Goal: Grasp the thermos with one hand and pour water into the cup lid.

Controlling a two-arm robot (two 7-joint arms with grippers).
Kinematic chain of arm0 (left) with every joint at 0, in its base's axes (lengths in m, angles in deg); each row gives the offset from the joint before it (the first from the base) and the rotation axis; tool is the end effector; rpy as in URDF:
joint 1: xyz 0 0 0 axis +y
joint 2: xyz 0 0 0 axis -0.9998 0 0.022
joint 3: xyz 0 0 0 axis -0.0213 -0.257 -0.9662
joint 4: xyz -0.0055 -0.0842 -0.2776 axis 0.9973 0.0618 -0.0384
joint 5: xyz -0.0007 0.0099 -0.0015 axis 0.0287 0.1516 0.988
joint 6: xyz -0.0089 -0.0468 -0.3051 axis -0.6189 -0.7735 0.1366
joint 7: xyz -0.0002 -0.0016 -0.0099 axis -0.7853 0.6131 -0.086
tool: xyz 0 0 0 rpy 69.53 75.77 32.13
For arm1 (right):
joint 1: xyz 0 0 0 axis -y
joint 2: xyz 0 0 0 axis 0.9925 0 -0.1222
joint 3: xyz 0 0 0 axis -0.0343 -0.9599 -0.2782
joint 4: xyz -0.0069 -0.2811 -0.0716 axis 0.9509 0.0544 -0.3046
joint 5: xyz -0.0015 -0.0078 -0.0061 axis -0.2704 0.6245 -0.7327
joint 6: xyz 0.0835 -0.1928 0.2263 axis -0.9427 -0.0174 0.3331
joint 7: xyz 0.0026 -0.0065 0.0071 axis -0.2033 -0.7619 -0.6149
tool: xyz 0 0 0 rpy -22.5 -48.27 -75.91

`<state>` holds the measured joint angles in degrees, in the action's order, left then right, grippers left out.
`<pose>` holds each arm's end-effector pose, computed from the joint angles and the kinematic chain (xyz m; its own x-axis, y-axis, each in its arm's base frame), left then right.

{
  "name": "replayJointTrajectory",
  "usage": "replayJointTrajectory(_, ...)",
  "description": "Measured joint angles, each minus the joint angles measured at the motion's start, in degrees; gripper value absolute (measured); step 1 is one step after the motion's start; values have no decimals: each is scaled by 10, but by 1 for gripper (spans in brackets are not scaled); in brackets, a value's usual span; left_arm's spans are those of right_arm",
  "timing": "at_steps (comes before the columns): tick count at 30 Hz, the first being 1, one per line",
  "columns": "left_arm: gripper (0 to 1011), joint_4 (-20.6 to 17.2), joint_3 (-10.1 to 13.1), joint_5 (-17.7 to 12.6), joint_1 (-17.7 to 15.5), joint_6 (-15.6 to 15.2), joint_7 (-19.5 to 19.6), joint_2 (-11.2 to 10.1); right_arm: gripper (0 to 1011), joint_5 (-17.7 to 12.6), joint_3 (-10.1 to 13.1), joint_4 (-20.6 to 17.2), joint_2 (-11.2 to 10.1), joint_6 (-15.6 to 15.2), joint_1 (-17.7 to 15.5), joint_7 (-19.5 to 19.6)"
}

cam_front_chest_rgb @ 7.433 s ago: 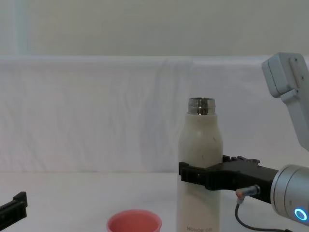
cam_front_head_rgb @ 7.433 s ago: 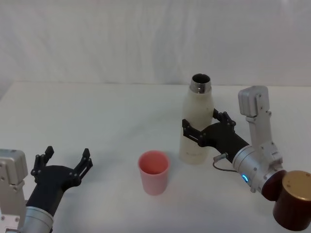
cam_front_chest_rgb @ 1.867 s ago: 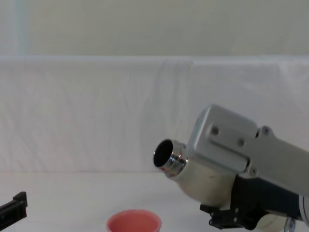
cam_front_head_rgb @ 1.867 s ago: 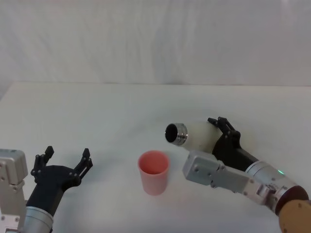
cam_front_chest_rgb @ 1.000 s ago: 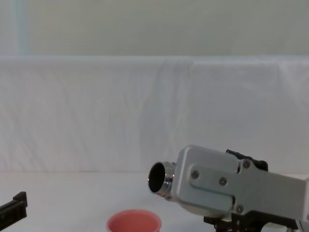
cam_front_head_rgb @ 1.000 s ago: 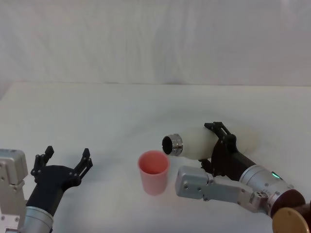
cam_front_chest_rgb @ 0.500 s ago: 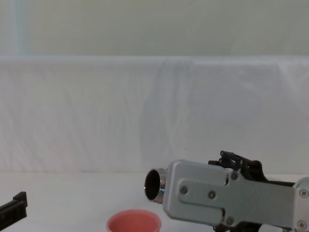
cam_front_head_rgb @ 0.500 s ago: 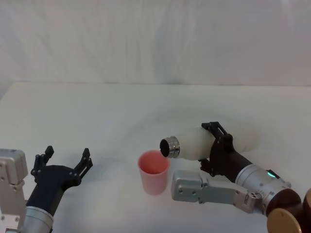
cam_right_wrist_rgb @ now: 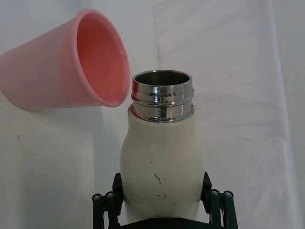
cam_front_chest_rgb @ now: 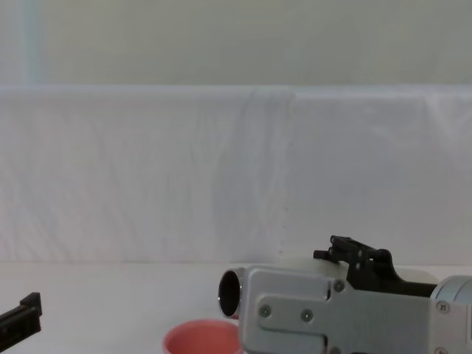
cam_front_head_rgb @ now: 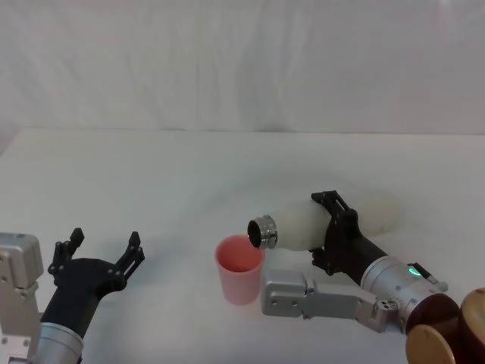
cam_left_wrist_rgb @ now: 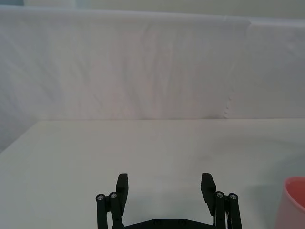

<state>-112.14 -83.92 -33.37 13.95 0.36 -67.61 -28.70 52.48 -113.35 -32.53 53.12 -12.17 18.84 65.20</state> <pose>0.2530 0.0375 -0.2853 0.1246 0.9917 -0.0326 -0.9921 0.1240 -0.0177 0.3243 0.0844 -0.2341 0.3037 -0.0964 0.9479 0.8706 0.4324 -0.2349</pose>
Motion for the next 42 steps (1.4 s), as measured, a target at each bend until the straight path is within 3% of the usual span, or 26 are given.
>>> replayJointTrajectory(42,1001,0,0,0,0,0,0,0,956,64,-28,22,5,-9,28,-2)
